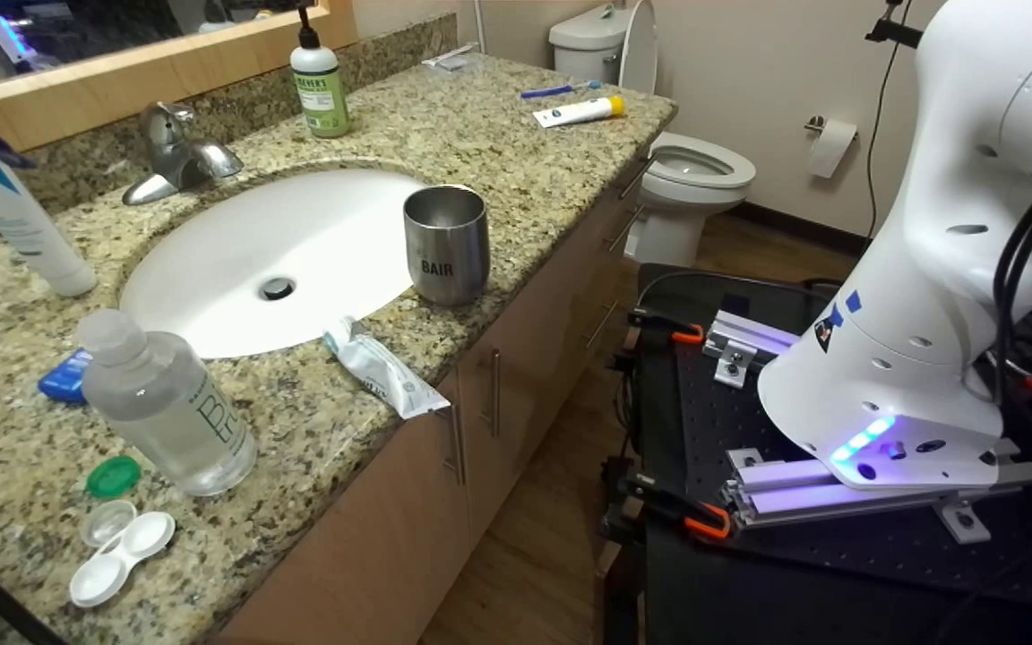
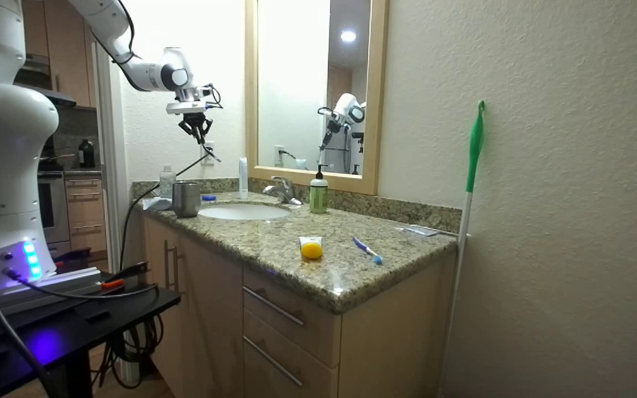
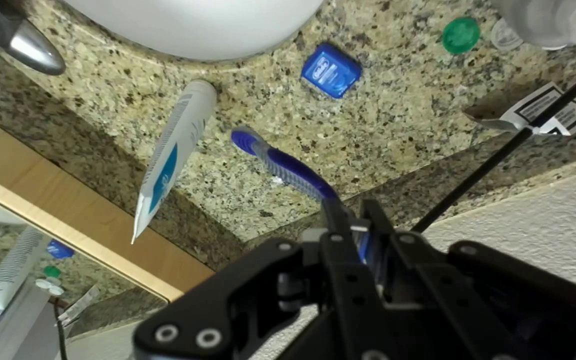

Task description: Put the stick shaver on the counter

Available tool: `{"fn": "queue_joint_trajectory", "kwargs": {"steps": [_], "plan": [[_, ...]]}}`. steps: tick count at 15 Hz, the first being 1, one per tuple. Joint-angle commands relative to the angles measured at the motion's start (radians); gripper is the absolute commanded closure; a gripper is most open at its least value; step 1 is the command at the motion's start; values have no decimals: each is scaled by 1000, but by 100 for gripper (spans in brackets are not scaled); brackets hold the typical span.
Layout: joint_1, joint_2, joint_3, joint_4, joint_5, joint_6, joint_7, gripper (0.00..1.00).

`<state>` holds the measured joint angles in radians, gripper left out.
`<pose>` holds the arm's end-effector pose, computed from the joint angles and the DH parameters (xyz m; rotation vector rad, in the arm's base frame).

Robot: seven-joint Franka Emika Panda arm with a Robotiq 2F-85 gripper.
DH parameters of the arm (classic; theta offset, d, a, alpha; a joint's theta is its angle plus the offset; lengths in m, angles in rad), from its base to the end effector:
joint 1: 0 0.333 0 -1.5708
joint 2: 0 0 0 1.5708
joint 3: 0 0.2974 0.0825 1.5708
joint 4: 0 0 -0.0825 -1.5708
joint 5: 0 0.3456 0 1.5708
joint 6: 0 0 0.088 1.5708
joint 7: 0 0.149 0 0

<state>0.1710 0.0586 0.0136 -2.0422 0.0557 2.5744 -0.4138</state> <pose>0.5759 0.1078 0.4291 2.9230 0.8380 0.7362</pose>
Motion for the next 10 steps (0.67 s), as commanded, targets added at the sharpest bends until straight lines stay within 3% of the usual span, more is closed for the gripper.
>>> {"fn": "queue_joint_trajectory", "kwargs": {"steps": [1,2,4,5,10], "plan": [[-37,33,45,32,-7,-2,8,97],[-39,56,52,50,-10,0,12,87],[-42,59,58,50,-10,0,14,87],[-43,54,57,50,-10,0,14,97],[-45,58,74,65,-25,30,8,97]]}}
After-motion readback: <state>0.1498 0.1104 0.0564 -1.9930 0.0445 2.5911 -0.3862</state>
